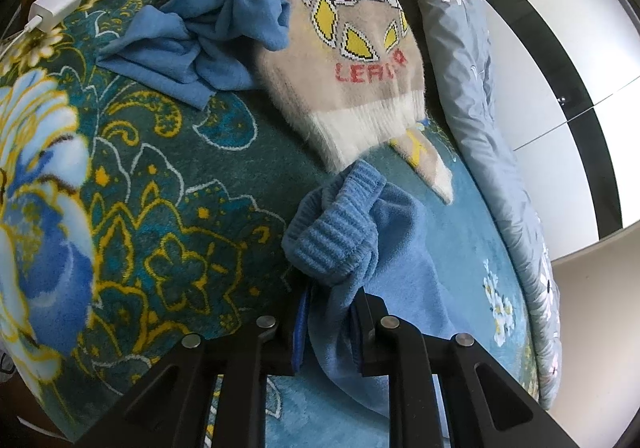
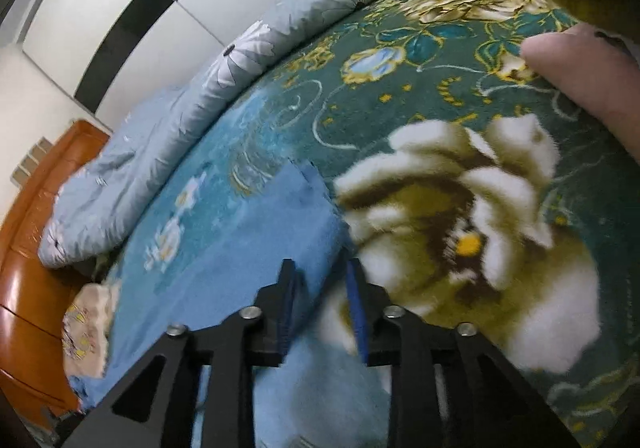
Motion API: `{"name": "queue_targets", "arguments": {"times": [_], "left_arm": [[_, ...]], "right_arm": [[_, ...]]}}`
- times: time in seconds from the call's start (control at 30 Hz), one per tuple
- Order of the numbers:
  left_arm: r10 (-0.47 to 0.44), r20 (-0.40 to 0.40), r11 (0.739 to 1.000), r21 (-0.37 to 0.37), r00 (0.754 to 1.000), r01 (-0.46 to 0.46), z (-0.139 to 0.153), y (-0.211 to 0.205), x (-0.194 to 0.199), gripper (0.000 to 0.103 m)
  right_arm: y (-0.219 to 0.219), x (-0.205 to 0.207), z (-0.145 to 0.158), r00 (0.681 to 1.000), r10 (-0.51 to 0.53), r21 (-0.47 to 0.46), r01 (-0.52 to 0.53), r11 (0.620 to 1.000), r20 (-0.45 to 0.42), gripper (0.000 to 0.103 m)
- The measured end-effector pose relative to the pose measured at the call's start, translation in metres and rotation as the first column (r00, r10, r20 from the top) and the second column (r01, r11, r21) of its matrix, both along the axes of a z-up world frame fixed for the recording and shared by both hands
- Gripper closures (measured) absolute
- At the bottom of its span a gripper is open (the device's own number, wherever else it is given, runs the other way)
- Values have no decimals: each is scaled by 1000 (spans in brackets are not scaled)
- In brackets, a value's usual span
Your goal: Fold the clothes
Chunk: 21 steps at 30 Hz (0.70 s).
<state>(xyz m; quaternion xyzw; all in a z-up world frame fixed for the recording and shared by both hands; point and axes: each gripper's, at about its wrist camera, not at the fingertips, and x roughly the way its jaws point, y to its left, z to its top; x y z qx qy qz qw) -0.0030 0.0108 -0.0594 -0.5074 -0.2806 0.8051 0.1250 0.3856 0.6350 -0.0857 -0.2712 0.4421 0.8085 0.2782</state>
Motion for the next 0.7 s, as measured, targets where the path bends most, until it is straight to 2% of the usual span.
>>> {"name": "queue_targets", "arguments": {"times": [0.1, 0.17, 0.2, 0.37, 0.47, 0.53, 0.6, 0.7], "left_arm": [[-1, 5, 1000, 7, 1000, 1, -1, -2, 0, 83], [-1, 7, 1000, 9, 1000, 1, -1, -3, 0, 83], [-1, 7, 1000, 10, 1000, 1, 0, -3, 0, 83], [-13, -19, 1000, 6, 1000, 13, 10, -1, 5, 84], [-53, -49, 998, 12, 997, 54, 25, 3, 15, 84], [-70, -62, 997, 14, 996, 71, 32, 6, 22, 84], [-81, -73, 997, 8, 994, 82, 34, 8, 28, 84], [-88, -44, 996, 3, 995, 88, 21, 7, 27, 84]], "right_arm": [[4, -8, -1, 1000, -7, -7, 6, 1000, -12, 71], [4, -14, 1, 1000, 6, 3, -6, 1000, -7, 89], [4, -17, 3, 1000, 17, 6, -16, 1000, -9, 93], [5, -19, 34, 999, 46, 92, -43, 995, -26, 95], [5, -13, 67, 999, 38, 214, -35, 976, -9, 97], [7, -7, 78, 999, 36, 267, -41, 963, 21, 97], [9, -5, 74, 998, 39, 268, -53, 962, 57, 97], [13, -4, 54, 993, 44, 223, -68, 972, 111, 97]]}}
